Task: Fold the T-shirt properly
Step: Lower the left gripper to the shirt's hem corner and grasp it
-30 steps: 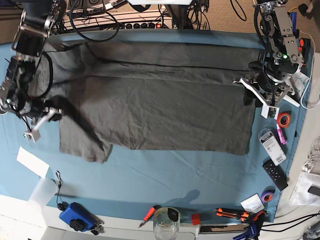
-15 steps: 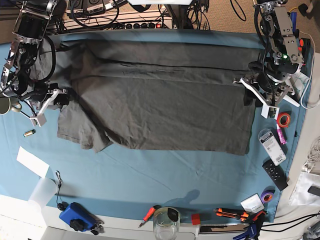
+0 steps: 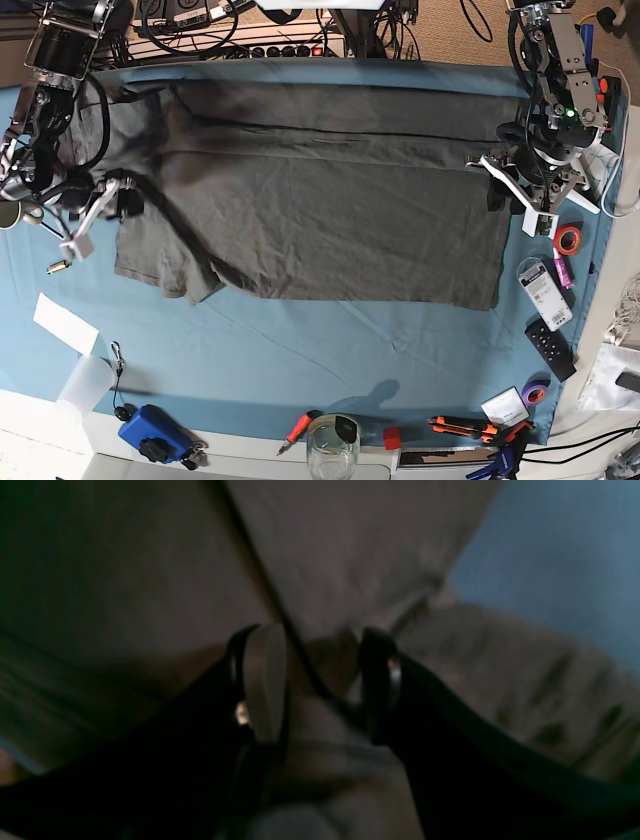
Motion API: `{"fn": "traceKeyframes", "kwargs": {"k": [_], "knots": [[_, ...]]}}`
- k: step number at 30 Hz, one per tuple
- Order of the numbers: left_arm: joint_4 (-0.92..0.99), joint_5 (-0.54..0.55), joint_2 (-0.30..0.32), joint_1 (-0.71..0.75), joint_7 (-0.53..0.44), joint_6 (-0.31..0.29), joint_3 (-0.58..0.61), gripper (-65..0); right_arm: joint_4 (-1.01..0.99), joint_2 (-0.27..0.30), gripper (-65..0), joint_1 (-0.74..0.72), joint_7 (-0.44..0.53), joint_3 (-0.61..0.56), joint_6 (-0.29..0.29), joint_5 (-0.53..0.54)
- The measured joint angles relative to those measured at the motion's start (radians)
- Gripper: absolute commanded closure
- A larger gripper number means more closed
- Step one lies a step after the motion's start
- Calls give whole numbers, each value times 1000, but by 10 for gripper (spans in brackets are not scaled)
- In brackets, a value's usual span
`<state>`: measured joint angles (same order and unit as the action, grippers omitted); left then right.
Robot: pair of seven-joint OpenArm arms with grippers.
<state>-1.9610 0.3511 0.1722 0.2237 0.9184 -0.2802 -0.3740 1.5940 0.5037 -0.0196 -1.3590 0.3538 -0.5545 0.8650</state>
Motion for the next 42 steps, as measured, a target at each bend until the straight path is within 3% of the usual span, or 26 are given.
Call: {"fn": "traceKeyframes", "kwargs": {"k": [3, 5, 8, 11, 21, 31, 36, 42], "knots": [[0, 0, 0, 0, 0, 0, 0, -220, 73, 2, -255, -30, 31, 51, -23, -3], [0, 0, 0, 0, 0, 0, 0, -220, 75, 3, -255, -42, 113, 89, -23, -43], [0, 0, 0, 0, 0, 0, 0, -220, 28, 0, -255, -57, 191, 128, 60, -163], [0, 0, 0, 2, 0, 0, 0, -220, -103, 1, -255, -137, 198, 140, 97, -198], [0, 0, 0, 3, 0, 0, 1, -220, -586, -3, -256, -427, 201, 139, 97, -187], [0, 0, 0, 0, 0, 0, 1, -220, -792, -39, -256, -440, 222, 142, 103, -230], [0, 0, 0, 0, 0, 0, 1, -220, -809, -80, -255, -446, 270, 142, 82, -228], [0, 0, 0, 0, -1, 0, 1, -220, -809, -92, -255, -449, 284, 142, 82, -237]]}}
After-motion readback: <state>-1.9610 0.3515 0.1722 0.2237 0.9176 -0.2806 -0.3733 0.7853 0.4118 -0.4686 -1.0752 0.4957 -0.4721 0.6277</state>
